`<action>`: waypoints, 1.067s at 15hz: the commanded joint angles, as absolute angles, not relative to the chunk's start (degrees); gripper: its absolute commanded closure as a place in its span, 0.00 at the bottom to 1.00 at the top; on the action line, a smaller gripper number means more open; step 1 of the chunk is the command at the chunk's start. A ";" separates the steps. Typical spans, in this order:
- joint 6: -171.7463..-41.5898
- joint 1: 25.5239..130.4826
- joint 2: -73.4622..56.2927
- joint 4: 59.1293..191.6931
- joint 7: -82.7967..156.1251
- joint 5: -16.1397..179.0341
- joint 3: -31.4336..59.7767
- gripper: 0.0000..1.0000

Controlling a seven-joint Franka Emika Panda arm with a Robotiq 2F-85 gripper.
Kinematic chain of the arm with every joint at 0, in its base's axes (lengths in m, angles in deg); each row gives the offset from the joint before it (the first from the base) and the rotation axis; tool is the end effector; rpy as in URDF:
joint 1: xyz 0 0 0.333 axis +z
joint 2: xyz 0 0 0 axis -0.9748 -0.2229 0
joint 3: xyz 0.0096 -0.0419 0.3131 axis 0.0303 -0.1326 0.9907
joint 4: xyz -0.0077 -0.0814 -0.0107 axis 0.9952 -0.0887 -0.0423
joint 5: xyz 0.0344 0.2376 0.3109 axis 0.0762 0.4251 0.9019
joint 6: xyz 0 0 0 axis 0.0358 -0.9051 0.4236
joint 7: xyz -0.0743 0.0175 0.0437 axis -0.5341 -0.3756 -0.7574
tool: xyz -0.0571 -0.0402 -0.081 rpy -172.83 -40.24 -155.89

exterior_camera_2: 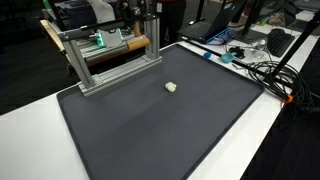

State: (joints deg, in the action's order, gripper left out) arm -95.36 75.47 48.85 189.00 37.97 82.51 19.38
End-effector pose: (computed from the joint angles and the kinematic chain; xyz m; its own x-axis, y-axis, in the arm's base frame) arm 0.3400 -0.0038 0.4444 0.9846 -0.0951 0.1464 -0.1003 -0.9945 0.0287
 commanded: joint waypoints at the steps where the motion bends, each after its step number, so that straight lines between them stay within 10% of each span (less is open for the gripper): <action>1: -95.18 74.97 49.63 189.92 40.06 82.49 20.63 0.37; 3: -94.81 75.41 49.26 189.82 39.19 82.66 20.42 0.12; 4: -94.24 75.97 49.07 189.67 37.87 82.88 20.00 0.54; 16: -89.81 80.51 45.71 186.16 20.32 85.07 13.30 0.67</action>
State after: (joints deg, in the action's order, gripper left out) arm -94.26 77.91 47.43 187.78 26.35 82.81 15.92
